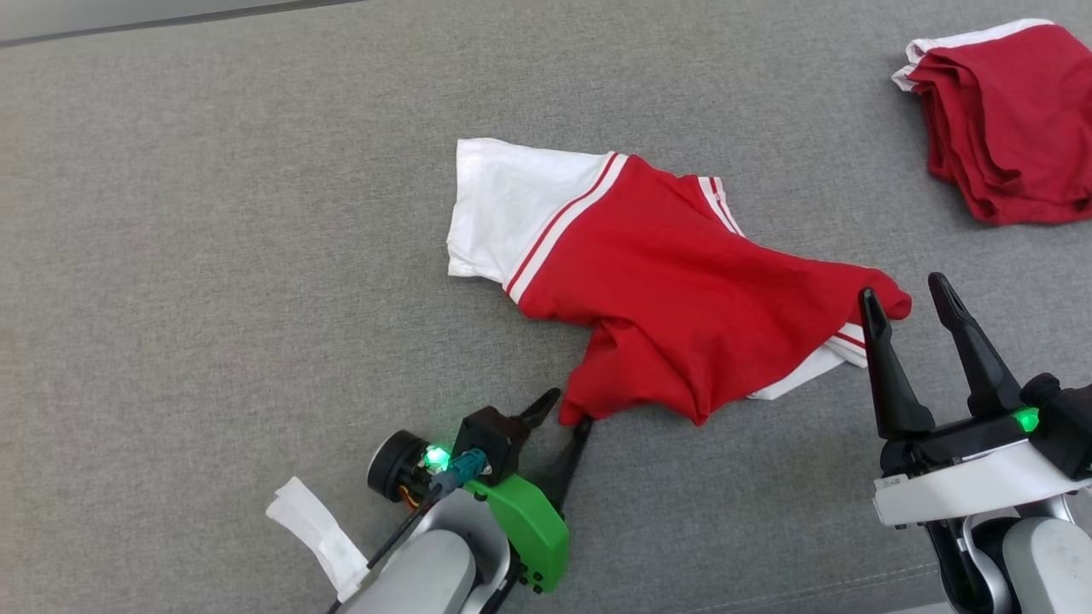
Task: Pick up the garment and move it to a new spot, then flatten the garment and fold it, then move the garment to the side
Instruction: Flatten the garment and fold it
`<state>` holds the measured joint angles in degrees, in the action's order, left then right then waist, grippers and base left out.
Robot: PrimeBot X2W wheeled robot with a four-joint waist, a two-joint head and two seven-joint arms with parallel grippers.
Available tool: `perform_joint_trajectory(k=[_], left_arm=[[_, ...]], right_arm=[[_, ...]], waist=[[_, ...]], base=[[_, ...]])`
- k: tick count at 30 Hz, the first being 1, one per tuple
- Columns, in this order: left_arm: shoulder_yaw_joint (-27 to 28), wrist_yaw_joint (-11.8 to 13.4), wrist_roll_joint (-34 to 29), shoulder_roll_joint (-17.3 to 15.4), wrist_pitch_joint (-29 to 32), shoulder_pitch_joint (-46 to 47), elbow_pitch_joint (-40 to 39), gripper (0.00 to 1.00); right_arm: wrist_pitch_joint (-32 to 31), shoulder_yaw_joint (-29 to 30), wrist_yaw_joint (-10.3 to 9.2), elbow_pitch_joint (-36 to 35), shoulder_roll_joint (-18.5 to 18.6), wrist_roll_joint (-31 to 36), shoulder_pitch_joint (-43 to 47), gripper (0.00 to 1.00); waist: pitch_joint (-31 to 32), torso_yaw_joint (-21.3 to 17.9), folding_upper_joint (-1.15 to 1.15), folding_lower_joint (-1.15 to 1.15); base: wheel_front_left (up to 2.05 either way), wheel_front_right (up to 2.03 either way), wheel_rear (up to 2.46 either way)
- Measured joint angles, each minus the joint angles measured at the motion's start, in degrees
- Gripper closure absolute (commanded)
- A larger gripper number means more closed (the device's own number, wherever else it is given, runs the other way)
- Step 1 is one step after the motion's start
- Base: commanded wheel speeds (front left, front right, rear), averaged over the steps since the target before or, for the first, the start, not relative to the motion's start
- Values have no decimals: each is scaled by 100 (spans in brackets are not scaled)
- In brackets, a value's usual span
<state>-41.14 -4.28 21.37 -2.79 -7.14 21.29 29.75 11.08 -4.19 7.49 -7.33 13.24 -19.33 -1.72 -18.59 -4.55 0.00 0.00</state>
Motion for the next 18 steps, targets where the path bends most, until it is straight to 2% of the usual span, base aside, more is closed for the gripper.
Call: perform_joint_trajectory(k=[5, 8, 11, 15, 18], left_arm=[[2, 147, 179, 7, -381, 167, 104, 100], [227, 365, 157, -91, -582, 316, -208, 100], [534, 645, 41, -374, -673, 415, -846, 100], [966, 1098, -112, -914, -693, 421, -1896, 100], [1226, 1410, -197, -1284, -413, 315, -2618, 100]], right_arm=[[47, 37, -1, 70, -31, -16, -8, 0], [64, 102, 0, 101, -53, -26, -6, 0], [74, 144, 0, 122, -80, -64, 3, 0], [92, 193, 0, 153, -116, -78, 25, 0], [93, 218, 0, 178, -154, -122, 37, 0]], waist=[[-30, -61, 0, 0], [-1, -5, 0, 0], [43, 70, 0, 0], [128, 157, 0, 0], [186, 215, 0, 0]], base=[[0, 0, 0], [0, 0, 0], [0, 0, 0], [0, 0, 0], [0, 0, 0]])
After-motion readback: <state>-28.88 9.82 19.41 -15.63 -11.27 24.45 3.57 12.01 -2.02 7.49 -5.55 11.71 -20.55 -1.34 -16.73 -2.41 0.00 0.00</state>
